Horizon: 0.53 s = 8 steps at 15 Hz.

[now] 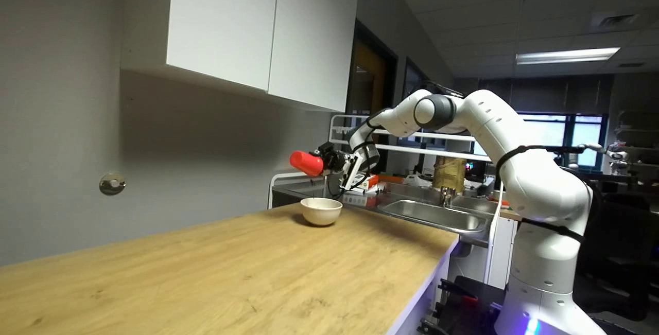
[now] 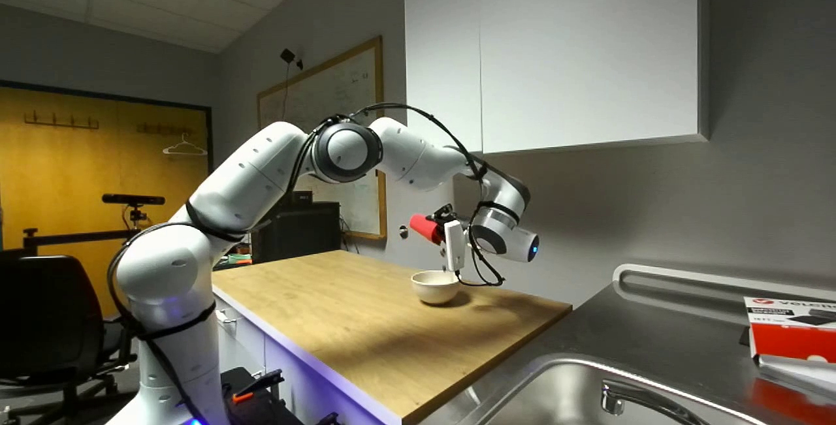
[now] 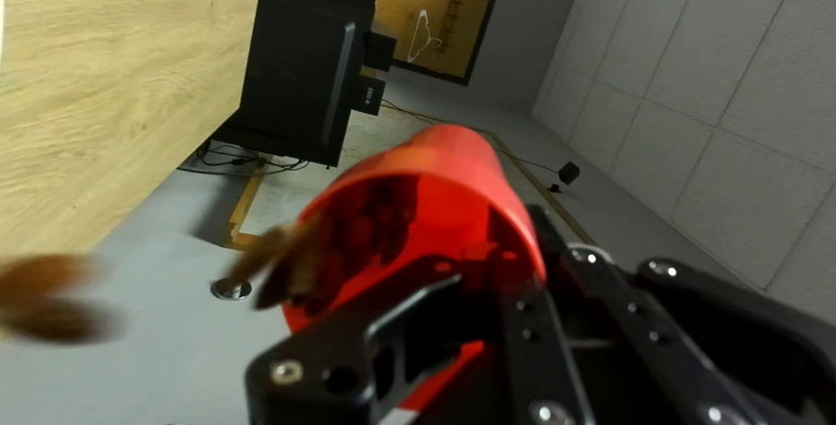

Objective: Pour the contents of the cup into the bowl

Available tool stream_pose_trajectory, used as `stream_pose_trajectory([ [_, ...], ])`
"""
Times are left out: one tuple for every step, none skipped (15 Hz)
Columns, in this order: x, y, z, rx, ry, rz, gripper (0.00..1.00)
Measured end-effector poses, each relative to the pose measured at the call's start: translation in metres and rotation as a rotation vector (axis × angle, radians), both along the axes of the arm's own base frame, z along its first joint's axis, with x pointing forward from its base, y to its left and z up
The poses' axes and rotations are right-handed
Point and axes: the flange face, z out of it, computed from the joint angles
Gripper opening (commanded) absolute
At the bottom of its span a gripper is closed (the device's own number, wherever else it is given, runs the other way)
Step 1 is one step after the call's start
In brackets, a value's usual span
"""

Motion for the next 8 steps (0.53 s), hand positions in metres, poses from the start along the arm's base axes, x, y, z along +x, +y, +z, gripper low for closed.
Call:
stream_pose_trajectory([
  [0.0003, -0.0015, 0.0003, 0.015, 0.003, -0.005, 0.02],
  [0.0005, -0.0029, 0.0006, 0.03, 0.006, -0.008, 0.02],
  [0.0007, -0.0042, 0.0003, 0.043, 0.009, -0.009, 0.02],
  [0.0011, -0.0052, -0.0002, 0.055, 0.011, -0.011, 0.02],
  [0.0015, -0.006, -0.0009, 0.067, 0.012, -0.011, 0.02],
  [0.0019, -0.0065, -0.002, 0.078, 0.016, -0.011, 0.02],
  [0.0022, -0.0068, -0.0029, 0.087, 0.019, -0.011, 0.02],
  [0.0025, -0.0068, -0.0038, 0.097, 0.02, -0.009, 0.02],
])
